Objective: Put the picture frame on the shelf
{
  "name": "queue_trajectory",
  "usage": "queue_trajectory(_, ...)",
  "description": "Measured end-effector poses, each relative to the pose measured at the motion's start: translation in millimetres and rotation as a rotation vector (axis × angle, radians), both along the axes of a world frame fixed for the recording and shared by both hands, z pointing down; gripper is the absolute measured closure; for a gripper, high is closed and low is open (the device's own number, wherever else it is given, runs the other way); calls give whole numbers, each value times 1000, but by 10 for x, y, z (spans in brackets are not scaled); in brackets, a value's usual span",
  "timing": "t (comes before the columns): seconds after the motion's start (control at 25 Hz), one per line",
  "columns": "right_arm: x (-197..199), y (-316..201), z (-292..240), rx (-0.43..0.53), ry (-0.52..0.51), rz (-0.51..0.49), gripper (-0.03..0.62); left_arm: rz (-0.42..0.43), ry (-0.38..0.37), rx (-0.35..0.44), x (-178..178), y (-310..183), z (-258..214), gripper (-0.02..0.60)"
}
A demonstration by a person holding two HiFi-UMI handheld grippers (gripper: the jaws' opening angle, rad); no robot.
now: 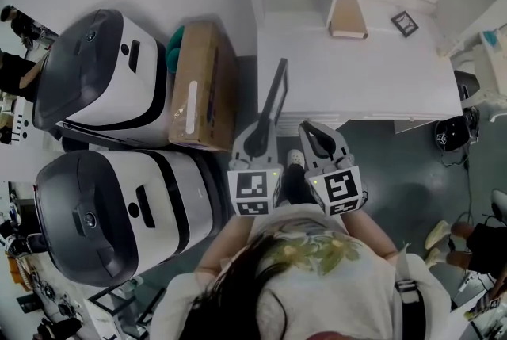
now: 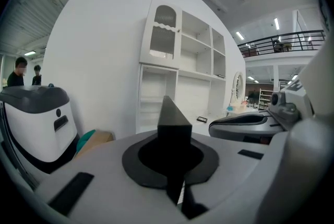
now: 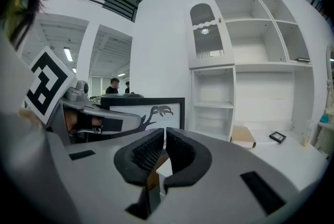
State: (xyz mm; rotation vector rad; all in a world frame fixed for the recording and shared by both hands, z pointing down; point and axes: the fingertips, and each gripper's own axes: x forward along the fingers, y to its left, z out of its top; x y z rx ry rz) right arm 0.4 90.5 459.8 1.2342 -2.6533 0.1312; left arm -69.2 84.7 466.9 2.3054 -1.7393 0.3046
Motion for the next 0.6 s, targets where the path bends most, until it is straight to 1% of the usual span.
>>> queue_trajectory(0.36,31,-422,-19,0,-6,-15,557,-20,-9,11,8,-451,-73,548)
queue_trajectory(0.6,62,-684,5,0,-7,-22,557,-31,-18,38,16,-734,-152,548)
